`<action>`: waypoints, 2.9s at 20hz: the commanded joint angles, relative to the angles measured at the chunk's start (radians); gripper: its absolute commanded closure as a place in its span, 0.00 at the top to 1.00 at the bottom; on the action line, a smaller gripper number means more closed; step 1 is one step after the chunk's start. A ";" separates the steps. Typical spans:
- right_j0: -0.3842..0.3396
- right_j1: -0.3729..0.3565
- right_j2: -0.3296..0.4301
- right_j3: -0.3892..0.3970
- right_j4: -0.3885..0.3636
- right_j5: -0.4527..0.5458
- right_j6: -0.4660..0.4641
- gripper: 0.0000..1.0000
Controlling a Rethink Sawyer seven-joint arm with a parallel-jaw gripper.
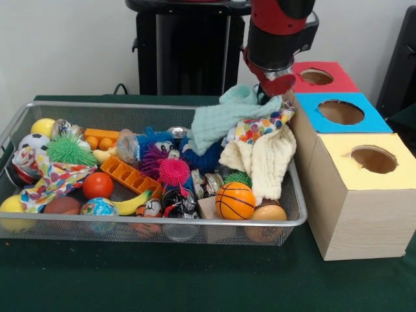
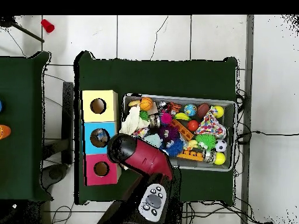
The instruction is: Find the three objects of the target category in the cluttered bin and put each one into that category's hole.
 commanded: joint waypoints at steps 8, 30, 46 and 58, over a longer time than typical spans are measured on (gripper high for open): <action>0.145 0.262 -0.193 -0.171 -0.094 -0.156 0.206 1.00; -0.034 -0.111 -0.106 -0.049 -0.170 0.024 0.001 1.00; 0.030 0.198 -0.261 -0.114 -0.237 -0.297 0.196 1.00; 0.008 0.337 -0.293 -0.129 -0.161 -0.442 0.192 1.00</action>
